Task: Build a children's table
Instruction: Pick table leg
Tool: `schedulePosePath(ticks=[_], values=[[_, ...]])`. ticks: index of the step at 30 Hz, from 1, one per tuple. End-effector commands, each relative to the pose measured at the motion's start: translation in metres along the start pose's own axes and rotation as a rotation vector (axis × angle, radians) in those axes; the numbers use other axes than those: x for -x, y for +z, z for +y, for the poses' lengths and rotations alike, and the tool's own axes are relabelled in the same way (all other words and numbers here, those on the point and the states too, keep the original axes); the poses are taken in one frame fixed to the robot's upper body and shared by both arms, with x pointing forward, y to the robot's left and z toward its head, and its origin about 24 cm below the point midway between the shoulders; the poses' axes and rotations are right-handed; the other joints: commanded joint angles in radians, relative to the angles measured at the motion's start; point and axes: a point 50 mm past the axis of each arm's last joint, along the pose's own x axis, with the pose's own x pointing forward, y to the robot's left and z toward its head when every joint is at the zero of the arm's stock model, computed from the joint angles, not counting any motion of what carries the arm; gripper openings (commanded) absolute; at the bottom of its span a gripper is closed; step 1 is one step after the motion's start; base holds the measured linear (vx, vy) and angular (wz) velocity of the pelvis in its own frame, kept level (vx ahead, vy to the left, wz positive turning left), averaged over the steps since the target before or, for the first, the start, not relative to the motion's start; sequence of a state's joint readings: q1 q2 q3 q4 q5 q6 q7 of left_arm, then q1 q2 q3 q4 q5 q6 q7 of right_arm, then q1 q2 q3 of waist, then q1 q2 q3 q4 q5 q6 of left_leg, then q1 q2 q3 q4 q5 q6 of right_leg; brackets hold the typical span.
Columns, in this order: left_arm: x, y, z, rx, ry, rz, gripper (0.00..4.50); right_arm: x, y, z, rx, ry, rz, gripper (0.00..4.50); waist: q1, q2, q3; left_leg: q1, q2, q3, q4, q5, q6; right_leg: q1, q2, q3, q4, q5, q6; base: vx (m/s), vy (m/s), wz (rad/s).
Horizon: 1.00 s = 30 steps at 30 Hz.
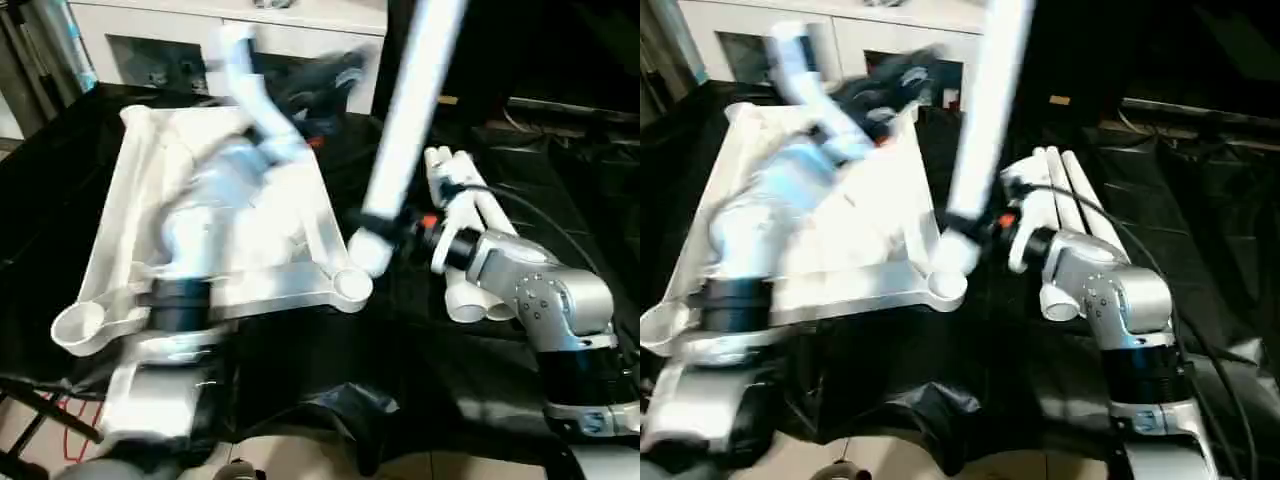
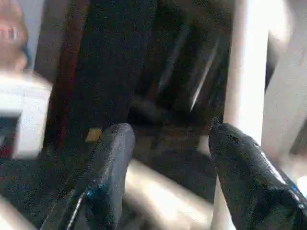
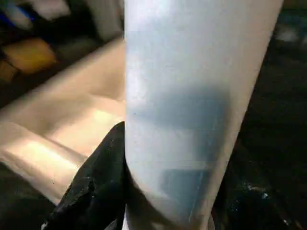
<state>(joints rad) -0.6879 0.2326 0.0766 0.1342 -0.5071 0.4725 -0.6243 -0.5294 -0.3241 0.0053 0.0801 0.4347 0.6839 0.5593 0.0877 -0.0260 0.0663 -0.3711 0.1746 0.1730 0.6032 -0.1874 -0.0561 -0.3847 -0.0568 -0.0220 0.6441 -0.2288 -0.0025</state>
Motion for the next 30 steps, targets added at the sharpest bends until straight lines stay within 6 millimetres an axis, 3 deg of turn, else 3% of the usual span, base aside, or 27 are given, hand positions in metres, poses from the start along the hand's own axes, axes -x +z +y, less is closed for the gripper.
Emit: schedulePosePath(ticks=[1, 4, 5, 9, 11, 12, 13, 14, 16, 17, 18, 19, 20, 22, 25, 27, 30], values=[[0.002, -0.012, -0.009, -0.076, -0.090, 0.097, 2.91, -0.002, 0.005, -0.004, -0.002, -0.052, -0.028, 1.89, -0.001, 0.011, -0.075, 0.015, 0.044, -0.014, -0.065, -0.049, -0.019, 0.048, -0.070, 0.039, -0.069, 0.045, -0.201, 0.000, 0.000, 0.00], [0.012, -0.028, -0.009, -0.126, -0.140, 0.200, 2.91, -0.003, 0.004, -0.006, -0.062, -0.085, -0.053, 1.89, 0.000, 0.013, -0.076, 0.019, 0.046, -0.012, -0.066, -0.068, -0.030, 0.044, -0.068, 0.039, -0.068, 0.049, -0.207, 0.000, 0.000, 0.00], [0.025, -0.046, -0.010, -0.174, -0.205, 0.311, 2.91, -0.003, 0.006, -0.009, -0.060, -0.151, -0.086, 1.89, 0.000, 0.024, -0.074, 0.017, 0.045, -0.013, -0.069, -0.078, -0.040, 0.043, -0.068, 0.039, -0.066, 0.053, -0.210, 0.000, 0.000, 0.00], [0.042, -0.070, -0.011, -0.226, -0.292, 0.466, 2.91, -0.004, 0.013, -0.009, 0.006, -0.198, -0.193, 1.89, -0.006, 0.023, -0.073, 0.016, 0.044, -0.011, -0.071, -0.107, -0.064, 0.042, -0.068, 0.041, -0.067, 0.033, -0.191, 0.000, 0.000, 0.00], [0.052, -0.087, -0.009, -0.273, -0.322, 0.574, 2.91, -0.002, 0.016, -0.009, 0.053, -0.233, -0.276, 1.89, -0.003, 0.021, -0.073, 0.015, 0.043, -0.011, -0.072, -0.105, -0.059, 0.041, -0.070, 0.042, -0.069, 0.033, -0.184, 0.000, 0.000, 0.00], [0.056, -0.092, -0.008, -0.271, -0.342, 0.602, 2.91, -0.002, 0.013, -0.009, 0.045, -0.247, -0.262, 1.89, -0.004, 0.029, -0.072, 0.016, 0.041, -0.012, -0.072, -0.103, -0.059, 0.041, -0.068, 0.042, -0.069, 0.032, -0.178, 0.000, 0.000, 0.00], [0.057, -0.094, -0.008, -0.268, -0.354, 0.614, 2.91, -0.002, 0.012, -0.009, 0.037, -0.256, -0.248, 1.89, -0.008, 0.031, -0.072, 0.018, 0.040, -0.011, -0.073, -0.108, -0.064, 0.041, -0.064, 0.042, -0.069, 0.039, -0.182, 0.000, 0.000, 0.00], [0.059, -0.096, -0.007, -0.255, -0.364, 0.630, 2.91, -0.003, 0.010, -0.009, 0.034, -0.258, -0.241, 1.89, -0.008, 0.039, -0.072, 0.020, 0.041, -0.012, -0.074, -0.124, -0.073, 0.040, -0.064, 0.041, -0.070, 0.040, -0.189, 0.000, 0.000, 0.00], [0.060, -0.098, -0.006, -0.249, -0.371, 0.641, 2.63, -0.003, 0.008, -0.009, 0.035, -0.260, -0.239, 1.89, -0.008, 0.036, -0.074, 0.019, 0.041, -0.013, -0.073, -0.130, -0.074, 0.043, -0.064, 0.041, -0.068, 0.050, -0.198, 0.000, 0.000, 0.00], [0.062, -0.101, -0.001, -0.269, -0.371, 0.667, 2.56, -0.002, 0.005, -0.006, 0.061, -0.232, -0.237, 1.89, -0.010, 0.049, -0.072, 0.021, 0.040, -0.012, -0.073, -0.144, -0.078, 0.039, -0.063, 0.040, -0.071, 0.054, -0.201, 0.000, 0.000, 0.00], [0.063, -0.102, 0.001, -0.287, -0.373, 0.683, 2.56, -0.001, 0.005, -0.004, 0.055, -0.223, -0.237, 1.89, -0.009, 0.040, -0.074, 0.018, 0.037, -0.013, -0.071, -0.142, -0.069, 0.046, -0.062, 0.042, -0.069, 0.066, -0.203, 0.000, 0.000, 0.00], [0.065, -0.103, 0.003, -0.300, -0.374, 0.699, 2.56, 0.000, 0.003, -0.003, 0.035, -0.205, -0.227, 1.89, -0.009, 0.040, -0.074, 0.016, 0.038, -0.013, -0.070, -0.133, -0.064, 0.048, -0.064, 0.043, -0.067, 0.078, -0.204, 0.000, 0.000, 0.00], [0.066, -0.103, 0.005, -0.308, -0.377, 0.708, 2.50, 0.001, 0.001, -0.002, 0.020, -0.195, -0.223, 1.89, -0.008, 0.042, -0.075, 0.013, 0.038, -0.014, -0.070, -0.121, -0.050, 0.050, -0.067, 0.043, -0.067, 0.077, -0.203, 0.000, 0.000, 0.00], [0.069, -0.105, 0.007, -0.306, -0.377, 0.722, 2.19, 0.002, -0.001, -0.001, 0.014, -0.178, -0.224, 1.89, -0.008, 0.044, -0.075, 0.014, 0.039, -0.014, -0.070, -0.123, -0.046, 0.049, -0.067, 0.042, -0.067, 0.062, -0.207, 0.000, 0.000, 0.00], [0.073, -0.108, 0.010, -0.298, -0.381, 0.747, 2.09, 0.001, -0.005, 0.000, 0.012, -0.167, -0.218, 1.89, -0.010, 0.048, -0.074, 0.013, 0.040, -0.014, -0.070, -0.120, -0.042, 0.047, -0.067, 0.042, -0.068, 0.050, -0.214, 0.000, 0.000, 0.00], [0.076, -0.111, 0.015, -0.298, -0.379, 0.776, 1.69, 0.000, -0.010, 0.002, 0.009, -0.151, -0.195, 1.89, -0.011, 0.054, -0.074, 0.015, 0.040, -0.014, -0.070, -0.133, -0.044, 0.045, -0.068, 0.042, -0.070, 0.034, -0.219, 0.000, 0.000, 0.00], [0.076, -0.112, 0.018, -0.299, -0.373, 0.779, 1.65, -0.001, -0.011, 0.003, 0.003, -0.143, -0.188, 1.89, -0.010, 0.055, -0.075, 0.016, 0.040, -0.014, -0.070, -0.133, -0.046, 0.045, -0.068, 0.042, -0.069, 0.043, -0.224, 0.000, 0.000, 0.00]])
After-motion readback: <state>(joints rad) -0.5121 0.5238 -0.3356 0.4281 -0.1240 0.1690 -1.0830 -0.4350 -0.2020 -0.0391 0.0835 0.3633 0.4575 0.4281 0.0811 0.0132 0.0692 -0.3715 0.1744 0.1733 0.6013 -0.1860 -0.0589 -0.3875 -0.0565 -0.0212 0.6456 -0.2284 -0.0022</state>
